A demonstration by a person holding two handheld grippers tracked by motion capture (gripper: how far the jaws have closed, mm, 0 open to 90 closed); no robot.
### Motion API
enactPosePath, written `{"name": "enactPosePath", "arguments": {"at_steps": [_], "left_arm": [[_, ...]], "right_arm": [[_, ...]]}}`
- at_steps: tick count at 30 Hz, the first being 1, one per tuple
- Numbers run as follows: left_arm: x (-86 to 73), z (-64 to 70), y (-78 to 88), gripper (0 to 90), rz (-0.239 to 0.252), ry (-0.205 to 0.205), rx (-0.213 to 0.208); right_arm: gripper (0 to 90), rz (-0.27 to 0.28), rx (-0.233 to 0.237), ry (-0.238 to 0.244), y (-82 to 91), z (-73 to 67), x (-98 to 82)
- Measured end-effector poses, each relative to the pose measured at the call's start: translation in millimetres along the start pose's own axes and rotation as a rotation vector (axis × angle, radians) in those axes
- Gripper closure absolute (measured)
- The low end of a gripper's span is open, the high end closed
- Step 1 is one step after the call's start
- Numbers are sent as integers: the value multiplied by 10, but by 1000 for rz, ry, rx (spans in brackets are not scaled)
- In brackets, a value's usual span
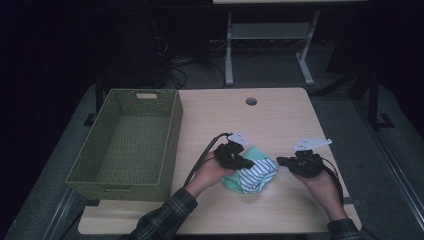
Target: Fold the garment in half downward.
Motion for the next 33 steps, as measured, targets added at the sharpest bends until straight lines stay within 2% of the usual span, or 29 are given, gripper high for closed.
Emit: {"name": "enactPosePath", "arguments": {"at_steps": [7,12,15,22,27,31,32,33], "left_arm": [[-120,-90,232,894,19,30,41],[-227,-144,298,894,11,56,62],[-279,-160,286,894,-2,64,68],[-355,-191,179,894,-50,63,84],[-400,-221,124,895,-81,56,100],[-431,-229,76,894,-102,52,102],[-442,-236,67,895,-126,36,109],[-447,-232,51,895,-127,39,116]], "right_arm": [[898,24,32,21,-112,-49,212],[898,12,53,33,-281,-115,347],[898,22,63,52,-380,-141,422],[899,8,85,53,-628,-197,548],[898,-40,86,59,-841,-207,507],[899,-78,82,55,-919,-183,457],[899,-82,79,54,-936,-177,447],[899,-90,77,54,-951,-173,436]]}}
Point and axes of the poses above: each handheld gripper's, and its own axes: y roughly backward along the jaws, x roughly out of its top, z roughly to its right, the point moved 3 cm from there along -y, roughly forward along the jaws, and after that the axes turned 1 degree about -z, right-handed, at the moved point
